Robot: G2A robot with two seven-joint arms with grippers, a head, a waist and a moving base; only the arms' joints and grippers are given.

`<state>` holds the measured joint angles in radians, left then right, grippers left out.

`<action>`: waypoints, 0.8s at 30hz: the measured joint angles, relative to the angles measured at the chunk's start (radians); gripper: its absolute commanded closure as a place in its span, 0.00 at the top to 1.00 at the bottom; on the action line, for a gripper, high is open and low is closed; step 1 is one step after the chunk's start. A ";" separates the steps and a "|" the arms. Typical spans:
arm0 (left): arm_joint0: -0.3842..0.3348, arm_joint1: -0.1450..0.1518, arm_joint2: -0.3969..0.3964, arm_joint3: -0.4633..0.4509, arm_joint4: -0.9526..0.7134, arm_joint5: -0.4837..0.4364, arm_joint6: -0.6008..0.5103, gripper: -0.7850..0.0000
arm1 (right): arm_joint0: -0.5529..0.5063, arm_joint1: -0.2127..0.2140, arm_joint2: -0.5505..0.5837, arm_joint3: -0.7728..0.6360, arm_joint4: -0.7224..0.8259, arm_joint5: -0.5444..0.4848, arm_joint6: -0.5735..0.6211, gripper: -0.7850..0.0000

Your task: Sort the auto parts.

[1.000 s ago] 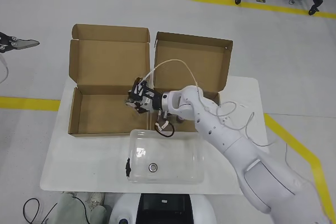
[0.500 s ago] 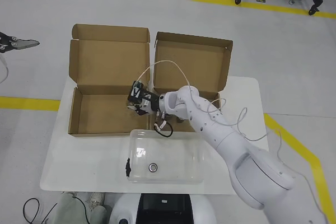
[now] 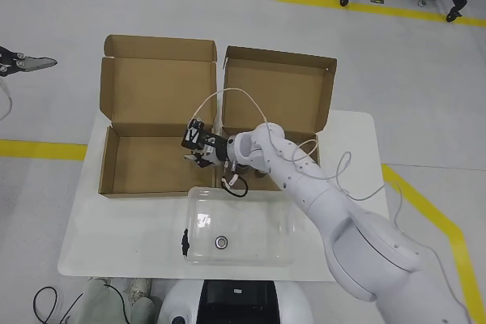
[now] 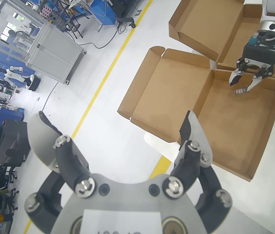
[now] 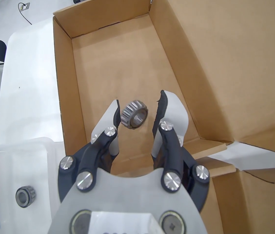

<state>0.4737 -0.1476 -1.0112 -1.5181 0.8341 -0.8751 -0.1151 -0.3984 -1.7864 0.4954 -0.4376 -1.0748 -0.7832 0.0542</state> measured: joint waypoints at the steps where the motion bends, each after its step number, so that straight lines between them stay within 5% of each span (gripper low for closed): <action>1: 0.000 0.000 0.000 0.000 0.000 0.000 0.000 1.00 | 0.001 -0.002 0.000 0.003 -0.002 0.000 -0.006 0.39; 15: 0.000 0.000 0.000 0.000 0.000 0.000 0.000 1.00 | 0.029 0.014 0.011 -0.080 -0.119 -0.043 -0.193 0.39; 24: 0.000 0.000 0.000 0.000 0.000 0.000 0.000 1.00 | -0.035 0.070 0.042 -0.286 -0.203 -0.074 -0.114 0.41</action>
<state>0.4737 -0.1476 -1.0112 -1.5181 0.8341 -0.8751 -0.1151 -0.4332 -1.7165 0.5374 -0.7232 -1.2782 -0.8567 -0.0598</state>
